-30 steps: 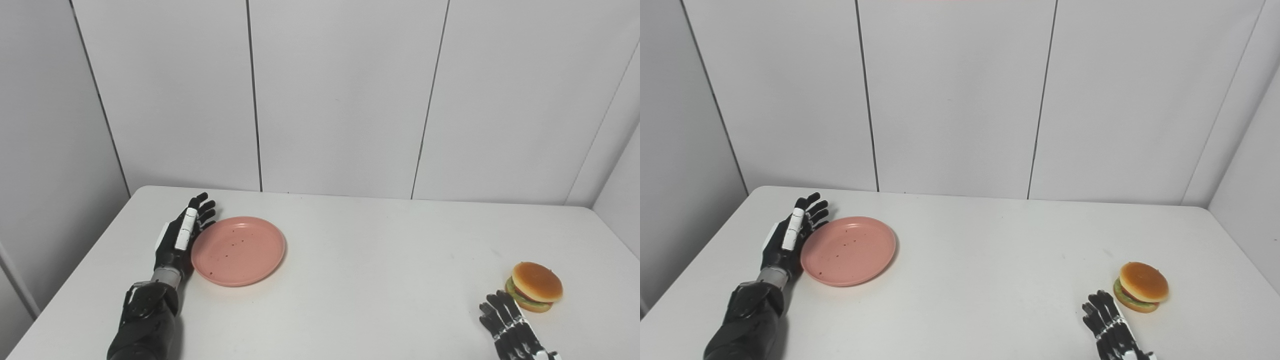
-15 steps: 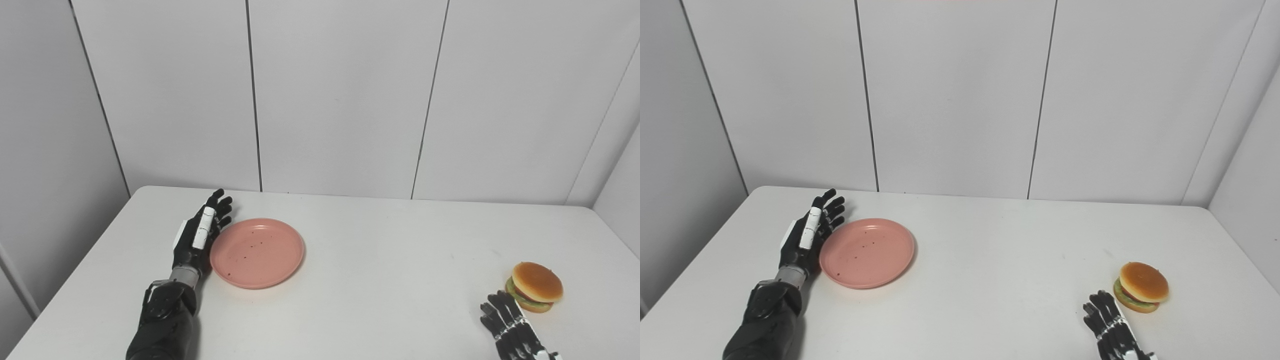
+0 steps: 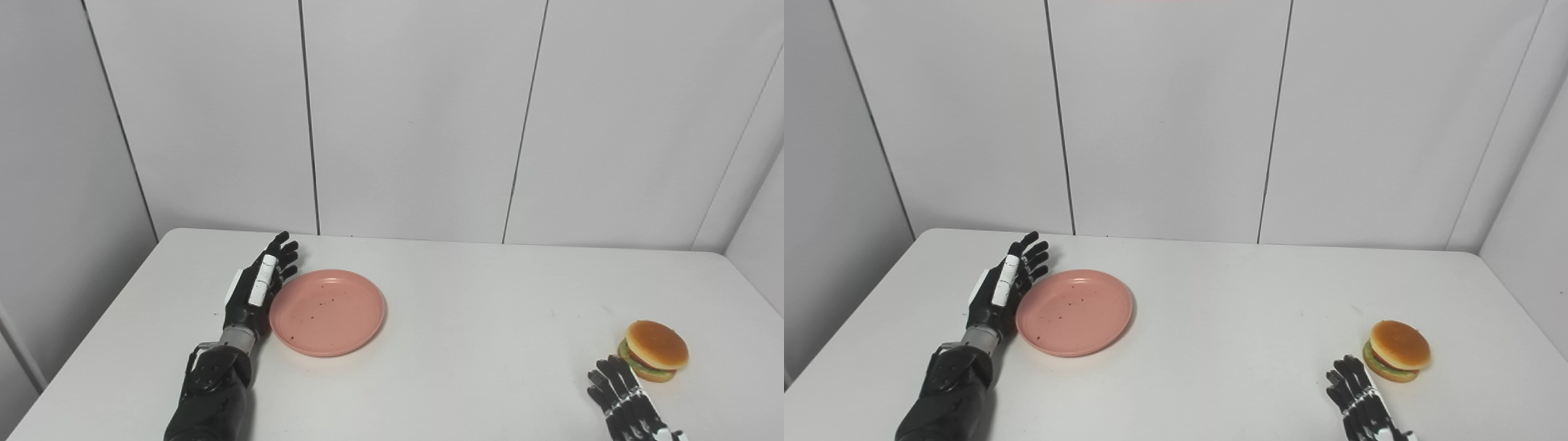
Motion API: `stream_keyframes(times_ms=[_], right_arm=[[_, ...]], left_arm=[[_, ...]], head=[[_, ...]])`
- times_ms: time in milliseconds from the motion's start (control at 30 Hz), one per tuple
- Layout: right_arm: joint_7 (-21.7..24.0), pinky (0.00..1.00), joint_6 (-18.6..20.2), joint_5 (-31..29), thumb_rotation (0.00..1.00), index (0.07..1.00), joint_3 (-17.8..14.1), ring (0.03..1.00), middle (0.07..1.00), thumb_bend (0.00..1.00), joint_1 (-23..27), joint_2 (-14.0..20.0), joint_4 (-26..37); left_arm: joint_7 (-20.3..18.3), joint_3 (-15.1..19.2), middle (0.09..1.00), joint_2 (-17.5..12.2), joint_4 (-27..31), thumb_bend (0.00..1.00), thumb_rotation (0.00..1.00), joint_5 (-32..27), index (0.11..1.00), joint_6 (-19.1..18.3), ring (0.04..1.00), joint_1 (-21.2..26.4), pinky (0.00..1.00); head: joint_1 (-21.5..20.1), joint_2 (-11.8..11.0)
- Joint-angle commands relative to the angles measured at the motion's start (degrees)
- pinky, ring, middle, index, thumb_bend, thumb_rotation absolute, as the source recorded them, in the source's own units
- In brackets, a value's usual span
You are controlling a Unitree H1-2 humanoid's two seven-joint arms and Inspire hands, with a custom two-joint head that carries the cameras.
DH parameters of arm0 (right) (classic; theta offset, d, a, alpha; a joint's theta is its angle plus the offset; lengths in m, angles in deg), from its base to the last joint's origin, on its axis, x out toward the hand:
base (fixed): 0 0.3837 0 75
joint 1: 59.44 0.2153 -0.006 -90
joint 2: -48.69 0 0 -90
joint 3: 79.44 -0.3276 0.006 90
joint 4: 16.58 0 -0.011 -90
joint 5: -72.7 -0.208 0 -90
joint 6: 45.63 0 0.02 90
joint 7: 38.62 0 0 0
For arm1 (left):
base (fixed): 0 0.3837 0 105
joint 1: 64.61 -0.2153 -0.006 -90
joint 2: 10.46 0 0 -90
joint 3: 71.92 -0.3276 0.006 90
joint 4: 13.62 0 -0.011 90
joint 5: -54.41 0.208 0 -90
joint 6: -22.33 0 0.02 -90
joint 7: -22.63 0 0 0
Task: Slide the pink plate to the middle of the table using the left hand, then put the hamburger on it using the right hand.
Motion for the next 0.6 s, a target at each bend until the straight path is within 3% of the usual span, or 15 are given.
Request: stream_keyframes(times_ms=[0,567], right_arm=[[-1.2,0.95,4.9,0.5,0.96,0.929,0.3,0.928,0.937,0.88,2.6,0.2,-3.3],[-1.6,0.95,5.6,0.7,0.96,0.929,0.8,0.926,0.936,0.89,2.4,-0.1,-2.2]], left_arm=[[-0.1,-0.7,0.889,1.3,0.0,0.89,0.84,-0.1,0.88,0.1,0.919,-0.3,0.91],[1.2,-3.9,0.881,4.4,-0.8,0.89,0.84,1.4,0.874,-0.6,0.905,-0.2,0.9]], head=[[-0.1,0.1],[-0.6,0.4]])
